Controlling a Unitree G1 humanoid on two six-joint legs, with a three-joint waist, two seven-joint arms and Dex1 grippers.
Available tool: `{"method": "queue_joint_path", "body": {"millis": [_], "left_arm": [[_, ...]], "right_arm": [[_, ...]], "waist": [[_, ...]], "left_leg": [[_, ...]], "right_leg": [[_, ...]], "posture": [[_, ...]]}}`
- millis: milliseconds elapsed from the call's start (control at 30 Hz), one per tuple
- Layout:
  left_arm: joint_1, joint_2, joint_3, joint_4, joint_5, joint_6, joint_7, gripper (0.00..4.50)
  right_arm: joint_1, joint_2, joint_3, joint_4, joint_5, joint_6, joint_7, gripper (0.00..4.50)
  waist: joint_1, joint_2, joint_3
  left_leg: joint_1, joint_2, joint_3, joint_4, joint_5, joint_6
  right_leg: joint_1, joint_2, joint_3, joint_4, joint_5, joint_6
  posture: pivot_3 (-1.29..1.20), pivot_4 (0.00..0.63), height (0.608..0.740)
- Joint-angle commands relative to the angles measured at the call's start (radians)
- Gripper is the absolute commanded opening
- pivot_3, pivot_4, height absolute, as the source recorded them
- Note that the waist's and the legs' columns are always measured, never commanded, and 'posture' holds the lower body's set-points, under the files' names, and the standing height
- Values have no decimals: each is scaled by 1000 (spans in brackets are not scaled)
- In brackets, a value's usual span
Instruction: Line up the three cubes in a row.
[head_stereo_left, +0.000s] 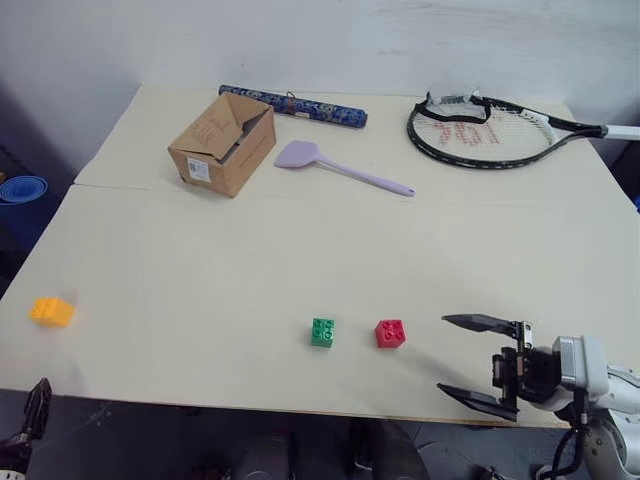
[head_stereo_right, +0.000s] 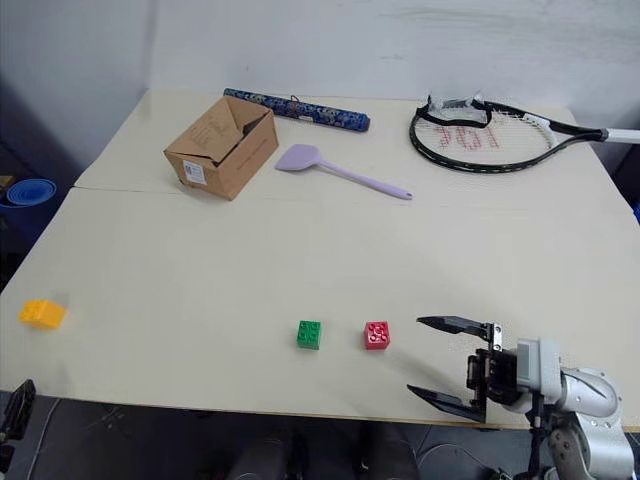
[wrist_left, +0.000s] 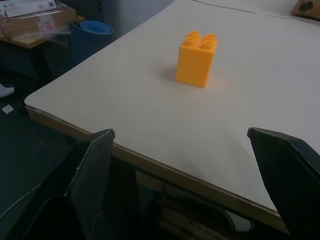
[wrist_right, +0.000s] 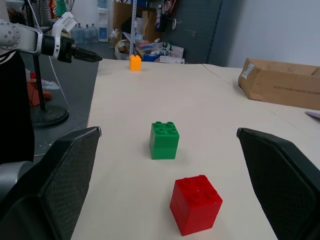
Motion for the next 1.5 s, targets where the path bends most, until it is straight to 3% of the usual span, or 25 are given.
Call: {"method": "queue_joint_path", "body": {"millis": [33,200,333,633,933,1033,1233,1367,1500], "left_arm": [[-50,60,-1,-38,-25,6,21,4474],[-189,218,-18,71,12,50,36,4474],[-293,343,-67,267,65,86,21,4474],[-399,432,-144,410,118,79,-45,4474],[-385,421,-153,367,111,91,-88,1672],[-380,413,-181,281,97,60,-159,1521],[-436,500,-446,-6,124,46,-445,1521],[-504,610,-659,-48,213,-52,-692,1521],[-625,632,-793,-14,227,-65,-816,1521]], "right_arm": [[-12,-13,-5,-20,-2,0,-13,4500],[-39,-13,14,-18,-25,13,-36,4500],[-71,-13,17,-18,-48,23,-74,4500],[-48,-18,14,-100,-64,56,-162,4500],[-10,-29,9,-163,-67,79,-225,4500],[-7,-33,7,-166,-68,83,-236,4500],[7,-65,-21,-148,-65,86,-232,4500],[8,-89,-40,-140,-56,92,-223,4500],[10,-98,-50,-140,-57,96,-228,4500]], "waist": [[0,0,0],[0,-2,-2],[-12,1,-3],[-25,-2,-4],[-28,-2,-4],[-28,-2,-4],[-1,-2,-4],[-7,2,-3],[-15,5,-1]], "left_leg": [[0,0,0,0,0,0],[0,1,-1,0,1,-2],[1,1,2,0,2,-7],[0,1,2,0,2,-8],[1,2,2,0,1,-10],[2,2,2,0,1,-10],[2,1,2,0,2,-10],[2,1,3,-1,2,-10],[3,2,8,-1,2,-10]], "right_leg": [[0,0,0,0,0,0],[-1,0,-1,2,-1,-1],[-1,1,0,2,-1,-1],[-1,2,-1,3,0,-1],[-1,2,0,2,0,-1],[-1,2,0,2,0,-1],[-1,1,1,2,0,-1],[-1,1,1,2,-1,-1],[-1,4,4,3,-1,-1]], "posture": [[0,150,740],[0,150,740],[0,150,740],[0,150,740],[0,150,740],[0,150,740],[0,150,740],[0,150,740],[0,150,740]]}}
